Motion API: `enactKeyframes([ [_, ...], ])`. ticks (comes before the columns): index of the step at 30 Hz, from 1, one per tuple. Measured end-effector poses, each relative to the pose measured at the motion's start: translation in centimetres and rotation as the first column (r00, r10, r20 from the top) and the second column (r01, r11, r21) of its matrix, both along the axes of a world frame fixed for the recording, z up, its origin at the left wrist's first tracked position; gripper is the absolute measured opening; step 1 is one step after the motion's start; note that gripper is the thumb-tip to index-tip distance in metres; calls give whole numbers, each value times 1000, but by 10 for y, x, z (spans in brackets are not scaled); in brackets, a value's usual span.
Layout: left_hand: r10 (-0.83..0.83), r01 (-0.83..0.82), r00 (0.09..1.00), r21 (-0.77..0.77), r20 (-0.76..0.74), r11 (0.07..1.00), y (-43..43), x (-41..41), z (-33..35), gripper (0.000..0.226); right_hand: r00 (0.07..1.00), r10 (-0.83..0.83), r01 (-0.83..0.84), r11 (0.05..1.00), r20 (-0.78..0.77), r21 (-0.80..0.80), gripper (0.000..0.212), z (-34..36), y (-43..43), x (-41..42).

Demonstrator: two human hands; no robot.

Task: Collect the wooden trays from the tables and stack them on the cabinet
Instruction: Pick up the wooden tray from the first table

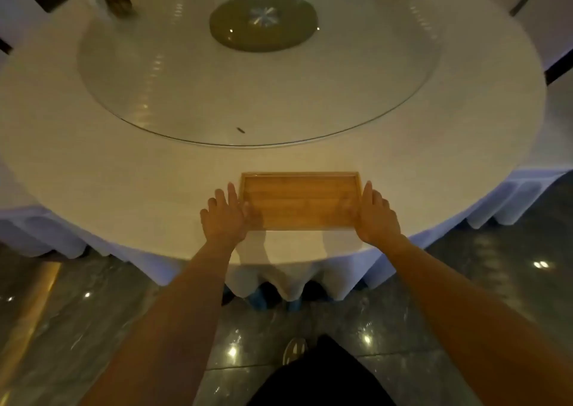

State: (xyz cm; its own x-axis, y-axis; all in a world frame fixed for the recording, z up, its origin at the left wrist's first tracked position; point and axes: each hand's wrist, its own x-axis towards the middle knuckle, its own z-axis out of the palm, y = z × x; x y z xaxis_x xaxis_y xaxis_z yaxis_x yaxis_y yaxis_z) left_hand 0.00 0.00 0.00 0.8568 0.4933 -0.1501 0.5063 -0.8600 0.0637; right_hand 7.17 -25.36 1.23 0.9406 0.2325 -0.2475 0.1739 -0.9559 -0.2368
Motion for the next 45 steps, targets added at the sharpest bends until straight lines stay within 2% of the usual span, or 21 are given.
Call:
enactKeyframes([
  [1,36,-37,997,-17,-67,999,-1,6,-1,59,999,-28,28,1000,-15,-6,73,-2,-1,5],
  [3,67,-69,992,-9,-110,998,-3,16,-5,54,997,-65,65,998,-32,-1,74,-11,-3,16],
  [6,96,-102,982,-28,-162,994,-5,25,-18,52,976,-129,130,991,-175,-2,48,-24,-1,31],
  [8,130,-140,977,-49,-171,989,-5,30,-24,53,952,-174,183,983,-254,12,43,-28,2,39],
  [12,179,-199,959,-69,-219,978,-2,39,-27,58,923,-222,227,974,-315,-21,40,-33,3,54],
  [19,67,-66,974,9,-219,998,2,35,-27,60,947,-150,159,987,-285,7,42,-36,1,55],
  [26,27,-31,999,-96,-46,995,2,52,-9,56,919,-223,273,955,-325,116,44,-23,-12,49],
  [33,-110,114,993,-121,39,986,-40,92,17,53,897,-410,439,865,-163,243,33,6,-59,41],
  [38,-255,273,959,-158,127,949,-108,140,41,55,808,-588,578,780,-32,241,41,39,-128,40],
  [45,-466,504,853,-138,236,852,-263,205,78,53,641,-768,706,586,-6,397,40,61,-272,43],
])
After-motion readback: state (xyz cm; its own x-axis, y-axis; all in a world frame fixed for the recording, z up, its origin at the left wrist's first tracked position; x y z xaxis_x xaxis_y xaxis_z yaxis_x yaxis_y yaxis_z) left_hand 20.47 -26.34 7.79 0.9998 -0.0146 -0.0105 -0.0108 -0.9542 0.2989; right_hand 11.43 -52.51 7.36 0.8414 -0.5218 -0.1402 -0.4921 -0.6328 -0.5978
